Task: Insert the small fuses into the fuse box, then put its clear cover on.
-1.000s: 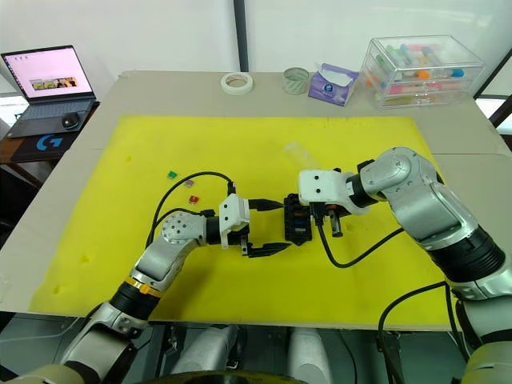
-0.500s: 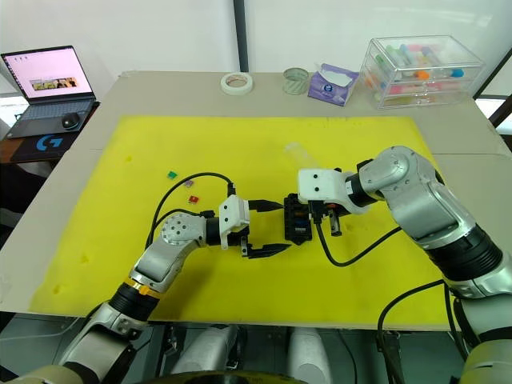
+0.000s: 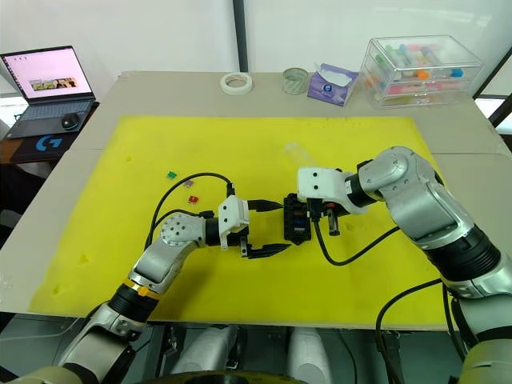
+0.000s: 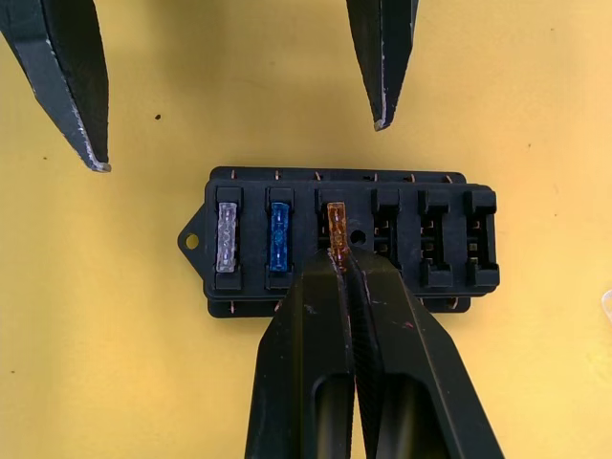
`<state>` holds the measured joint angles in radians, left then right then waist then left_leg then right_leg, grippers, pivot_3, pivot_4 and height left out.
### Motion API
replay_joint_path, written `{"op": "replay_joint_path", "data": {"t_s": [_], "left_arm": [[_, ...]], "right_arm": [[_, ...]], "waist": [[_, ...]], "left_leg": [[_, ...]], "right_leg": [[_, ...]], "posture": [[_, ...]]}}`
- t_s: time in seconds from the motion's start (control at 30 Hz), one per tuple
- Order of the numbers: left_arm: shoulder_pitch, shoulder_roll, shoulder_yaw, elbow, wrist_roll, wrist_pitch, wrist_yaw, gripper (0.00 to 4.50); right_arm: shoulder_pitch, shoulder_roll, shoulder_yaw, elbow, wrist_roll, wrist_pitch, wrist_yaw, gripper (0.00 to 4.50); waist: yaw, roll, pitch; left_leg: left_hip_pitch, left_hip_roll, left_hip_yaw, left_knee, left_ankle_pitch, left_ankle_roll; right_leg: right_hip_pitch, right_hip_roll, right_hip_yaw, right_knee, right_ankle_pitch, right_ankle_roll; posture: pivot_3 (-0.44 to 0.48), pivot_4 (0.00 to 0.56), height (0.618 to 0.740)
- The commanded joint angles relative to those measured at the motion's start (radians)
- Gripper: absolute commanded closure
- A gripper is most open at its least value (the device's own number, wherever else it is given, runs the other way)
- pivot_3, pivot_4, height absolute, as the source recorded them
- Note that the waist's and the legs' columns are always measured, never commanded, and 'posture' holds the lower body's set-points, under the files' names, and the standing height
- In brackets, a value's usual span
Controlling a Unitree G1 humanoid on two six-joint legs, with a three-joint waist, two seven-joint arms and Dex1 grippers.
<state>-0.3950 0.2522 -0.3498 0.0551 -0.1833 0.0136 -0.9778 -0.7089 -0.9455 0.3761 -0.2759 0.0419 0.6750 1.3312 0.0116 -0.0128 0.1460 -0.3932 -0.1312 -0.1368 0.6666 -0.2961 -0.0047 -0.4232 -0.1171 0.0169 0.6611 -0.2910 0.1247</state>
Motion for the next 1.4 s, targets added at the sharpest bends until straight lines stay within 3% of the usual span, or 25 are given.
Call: {"op": "replay_joint_path", "data": {"t_s": [0.03, 1.4], "left_arm": [[-0.007, -0.004, 0.001, -0.017, 0.000, -0.012, 0.001, 0.05], [-0.014, 0.003, 0.002, -0.005, 0.005, -0.007, -0.006, 0.05]], "right_arm": [[-0.010, -0.010, -0.048, -0.046, 0.033, 0.030, -0.002, 4.50], [0.019, -0.017, -0.043, -0.038, 0.061, 0.038, -0.070, 4.50]], "waist": [[0.000, 0.000, 0.000], [0.001, 0.000, 0.000]], "left_leg": [[0.000, 0.000, 0.000, 0.000, 0.000, 0.000], [0.000, 0.000, 0.000, 0.000, 0.000, 0.000]], "right_leg": [[0.000, 0.000, 0.000, 0.000, 0.000, 0.000], [0.000, 0.000, 0.000, 0.000, 0.000, 0.000]], "posture": [[0.000, 0.150, 0.740], [0.000, 0.150, 0.740]]}}
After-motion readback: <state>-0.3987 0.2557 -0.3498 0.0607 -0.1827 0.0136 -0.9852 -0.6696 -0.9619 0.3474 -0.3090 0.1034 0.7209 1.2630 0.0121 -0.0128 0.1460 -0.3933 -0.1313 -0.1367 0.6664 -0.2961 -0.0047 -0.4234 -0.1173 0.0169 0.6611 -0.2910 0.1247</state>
